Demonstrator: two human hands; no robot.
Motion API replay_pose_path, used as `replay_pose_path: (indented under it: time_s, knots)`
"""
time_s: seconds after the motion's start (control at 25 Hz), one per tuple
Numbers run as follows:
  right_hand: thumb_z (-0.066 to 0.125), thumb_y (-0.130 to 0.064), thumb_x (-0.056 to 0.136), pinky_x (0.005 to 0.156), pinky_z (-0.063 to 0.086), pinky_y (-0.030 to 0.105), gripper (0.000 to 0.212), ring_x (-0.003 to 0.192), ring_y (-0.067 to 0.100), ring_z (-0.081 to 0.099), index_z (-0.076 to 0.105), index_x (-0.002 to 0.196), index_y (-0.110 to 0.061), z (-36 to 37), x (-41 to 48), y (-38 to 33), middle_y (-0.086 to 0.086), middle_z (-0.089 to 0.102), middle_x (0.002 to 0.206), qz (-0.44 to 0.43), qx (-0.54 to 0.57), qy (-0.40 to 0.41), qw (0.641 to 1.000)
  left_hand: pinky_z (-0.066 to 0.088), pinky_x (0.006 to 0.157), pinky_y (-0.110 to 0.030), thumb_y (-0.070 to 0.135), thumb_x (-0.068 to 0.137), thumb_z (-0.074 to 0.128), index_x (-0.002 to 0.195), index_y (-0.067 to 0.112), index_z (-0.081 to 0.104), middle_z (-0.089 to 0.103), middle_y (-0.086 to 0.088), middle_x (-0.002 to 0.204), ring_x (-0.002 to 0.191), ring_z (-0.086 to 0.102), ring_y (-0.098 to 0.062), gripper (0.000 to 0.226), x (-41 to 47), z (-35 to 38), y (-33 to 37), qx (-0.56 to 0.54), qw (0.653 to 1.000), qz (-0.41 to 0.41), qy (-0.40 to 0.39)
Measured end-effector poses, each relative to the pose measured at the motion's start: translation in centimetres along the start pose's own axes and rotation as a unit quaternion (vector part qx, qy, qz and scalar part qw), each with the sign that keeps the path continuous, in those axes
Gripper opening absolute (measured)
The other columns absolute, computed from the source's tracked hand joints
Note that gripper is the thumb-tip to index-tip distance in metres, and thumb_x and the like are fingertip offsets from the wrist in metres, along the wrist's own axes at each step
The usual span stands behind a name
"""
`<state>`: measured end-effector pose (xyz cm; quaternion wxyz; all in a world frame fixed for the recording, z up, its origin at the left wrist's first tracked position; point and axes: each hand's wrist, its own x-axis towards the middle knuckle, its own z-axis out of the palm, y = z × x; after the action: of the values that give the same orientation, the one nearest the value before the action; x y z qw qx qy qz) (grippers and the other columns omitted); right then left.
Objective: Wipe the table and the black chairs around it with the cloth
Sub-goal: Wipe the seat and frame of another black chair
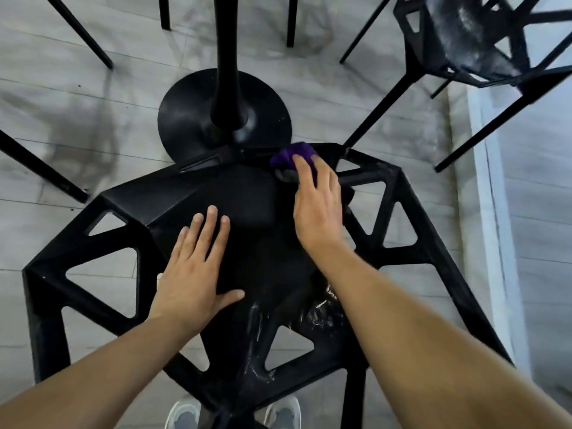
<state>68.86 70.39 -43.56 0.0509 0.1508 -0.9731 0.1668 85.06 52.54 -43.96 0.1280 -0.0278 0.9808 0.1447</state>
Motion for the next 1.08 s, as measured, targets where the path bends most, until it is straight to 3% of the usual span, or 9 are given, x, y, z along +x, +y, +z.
replay_pose_path:
  time_s: [0.16, 0.24, 0.28, 0.36, 0.44, 0.52, 0.64, 0.8, 1.08]
  knots:
    - [0.045, -0.004, 0.091, 0.103, 0.040, 0.048, 0.057, 0.121, 0.040, 0.046, 0.041, 0.148, -0.012, -3.3, 8.1, 4.0, 0.021, 0.045, 0.141, 0.058, -0.058, 0.053, 0.995, 0.002, 0.128, -0.045, 0.068, 0.073, 0.074, 0.161, 0.018, -0.015, -0.028, -0.004, 0.167, 0.154, -0.024, -0.022, 0.134, 0.1, 0.2, 0.0, 0.017, 1.000, -0.003, -0.012]
    - [0.044, -0.005, 0.091, 0.099, 0.039, 0.049, 0.056, 0.118, 0.042, 0.047, 0.041, 0.146, -0.012, -4.3, 10.3, 6.6, 0.022, 0.046, 0.136, 0.102, -0.084, -0.005, 0.991, 0.003, 0.128, -0.045, 0.068, 0.074, 0.072, 0.160, 0.018, -0.017, -0.029, -0.005, 0.166, 0.154, -0.025, -0.022, 0.133, 0.0, 0.1, 0.1, 0.024, 1.000, -0.004, -0.017]
    - [0.045, -0.005, 0.091, 0.099, 0.039, 0.049, 0.056, 0.117, 0.043, 0.047, 0.042, 0.146, -0.012, -4.1, 10.3, 6.8, 0.021, 0.047, 0.135, 0.085, -0.104, -0.043, 0.990, 0.002, 0.128, -0.045, 0.069, 0.075, 0.070, 0.160, 0.018, -0.018, -0.031, -0.005, 0.166, 0.153, -0.026, -0.022, 0.133, 0.1, 0.1, 0.1, 0.026, 0.999, -0.004, -0.020]
    - [0.048, -0.006, 0.091, 0.100, 0.040, 0.050, 0.055, 0.117, 0.043, 0.048, 0.044, 0.145, -0.012, -2.3, 8.0, 5.5, 0.020, 0.048, 0.136, 0.010, -0.112, -0.067, 0.991, -0.002, 0.128, -0.043, 0.069, 0.076, 0.068, 0.159, 0.018, -0.020, -0.033, -0.004, 0.165, 0.152, -0.029, -0.021, 0.131, 0.1, -0.1, 0.3, 0.025, 0.999, -0.007, -0.032]
    - [0.051, -0.005, 0.090, 0.105, 0.040, 0.049, 0.055, 0.121, 0.042, 0.047, 0.046, 0.145, -0.011, -0.7, 4.8, 3.3, 0.020, 0.047, 0.140, -0.011, -0.060, -0.042, 0.997, -0.003, 0.128, -0.043, 0.067, 0.076, 0.071, 0.160, 0.018, -0.018, -0.032, -0.004, 0.165, 0.153, -0.028, -0.022, 0.131, 0.1, -0.4, 0.4, 0.023, 0.999, -0.014, -0.030]
    - [0.052, -0.001, 0.090, 0.112, 0.036, 0.046, 0.059, 0.131, 0.039, 0.042, 0.044, 0.148, -0.013, -0.1, 0.6, 1.8, 0.018, 0.042, 0.147, 0.019, -0.010, -0.023, 1.000, -0.004, 0.127, -0.042, 0.065, 0.076, 0.073, 0.160, 0.018, -0.016, -0.030, -0.005, 0.166, 0.153, -0.026, -0.024, 0.131, 0.1, -0.8, 0.7, 0.017, 0.999, -0.017, -0.034]
    - [0.051, -0.004, 0.095, 0.118, 0.030, 0.043, 0.062, 0.143, 0.034, 0.030, 0.036, 0.152, -0.020, -0.8, -8.9, 0.6, 0.015, 0.030, 0.156, 0.071, 0.026, -0.074, 0.994, -0.008, 0.126, -0.040, 0.061, 0.077, 0.075, 0.159, 0.018, -0.018, -0.032, -0.006, 0.165, 0.153, -0.025, -0.026, 0.131, 0.2, -1.3, 1.0, 0.014, 0.999, -0.023, -0.043]
    - [0.058, -0.003, 0.091, 0.113, 0.039, 0.048, 0.060, 0.137, 0.030, 0.036, 0.044, 0.147, -0.022, -1.9, -17.0, -1.0, 0.012, 0.038, 0.149, 0.093, 0.035, -0.107, 0.989, -0.008, 0.126, -0.040, 0.060, 0.078, 0.076, 0.159, 0.018, -0.019, -0.033, -0.006, 0.164, 0.153, -0.025, -0.026, 0.131, 0.1, -1.3, 1.1, 0.011, 0.998, -0.027, -0.047]
    - [0.054, 0.000, 0.091, 0.113, 0.036, 0.048, 0.055, 0.134, 0.036, 0.042, 0.048, 0.145, -0.013, -0.3, 0.2, 1.0, 0.018, 0.044, 0.146, 0.073, 0.039, -0.012, 0.996, -0.011, 0.126, -0.039, 0.064, 0.079, 0.071, 0.159, 0.021, -0.019, -0.033, -0.003, 0.164, 0.152, -0.029, -0.023, 0.129, 0.5, -1.0, 0.7, -0.006, 0.999, -0.018, -0.040]
